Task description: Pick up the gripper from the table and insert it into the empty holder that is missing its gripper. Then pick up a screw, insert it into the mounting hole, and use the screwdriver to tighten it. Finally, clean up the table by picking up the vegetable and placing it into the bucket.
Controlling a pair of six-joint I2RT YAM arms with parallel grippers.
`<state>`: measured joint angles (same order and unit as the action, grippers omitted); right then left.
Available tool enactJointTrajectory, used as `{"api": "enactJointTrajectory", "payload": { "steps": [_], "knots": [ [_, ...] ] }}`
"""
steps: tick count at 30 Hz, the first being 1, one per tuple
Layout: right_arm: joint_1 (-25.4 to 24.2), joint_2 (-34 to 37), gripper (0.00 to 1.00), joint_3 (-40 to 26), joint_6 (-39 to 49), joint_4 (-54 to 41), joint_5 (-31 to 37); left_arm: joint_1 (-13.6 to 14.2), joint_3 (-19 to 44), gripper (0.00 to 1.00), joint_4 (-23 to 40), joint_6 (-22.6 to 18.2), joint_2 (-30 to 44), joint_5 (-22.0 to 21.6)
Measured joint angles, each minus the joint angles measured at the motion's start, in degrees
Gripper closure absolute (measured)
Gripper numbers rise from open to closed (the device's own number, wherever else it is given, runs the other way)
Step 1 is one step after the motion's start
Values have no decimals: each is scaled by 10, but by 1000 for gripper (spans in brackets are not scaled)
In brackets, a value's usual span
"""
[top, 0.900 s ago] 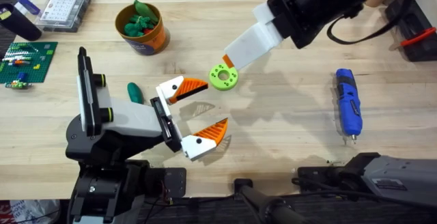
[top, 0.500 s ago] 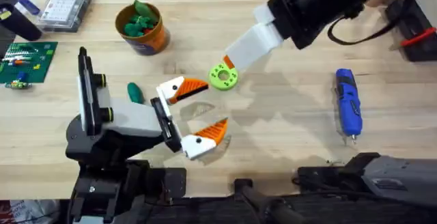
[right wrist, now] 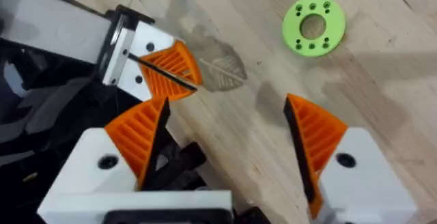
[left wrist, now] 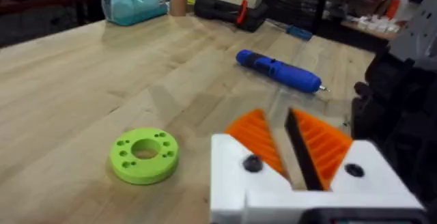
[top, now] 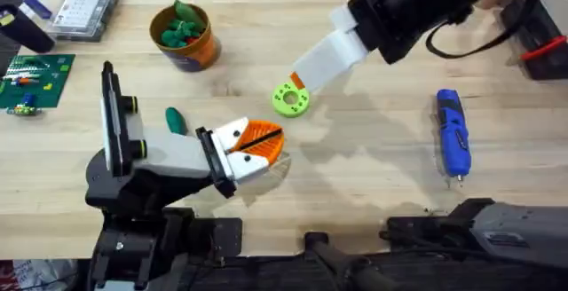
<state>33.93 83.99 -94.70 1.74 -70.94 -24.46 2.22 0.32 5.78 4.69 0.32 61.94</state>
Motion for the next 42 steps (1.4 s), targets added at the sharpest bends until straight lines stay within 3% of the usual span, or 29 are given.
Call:
{"api": "enactJointTrajectory", "payload": {
  "steps": [1,3,12,34,42],
  "knots": [
    [0,0,16,0,0,0,0,0,0,971,0,0,0,0],
    [0,0,16,0,0,0,0,0,0,994,0,-2,0,0],
    [0,0,16,0,0,-2,9,0,0,997,0,-2,0,0],
    [-1,-16,16,1,-16,-41,112,0,0,997,1,-2,0,0],
    [-51,-47,16,7,-18,-60,138,0,0,997,1,-2,0,0]
  ]
}}
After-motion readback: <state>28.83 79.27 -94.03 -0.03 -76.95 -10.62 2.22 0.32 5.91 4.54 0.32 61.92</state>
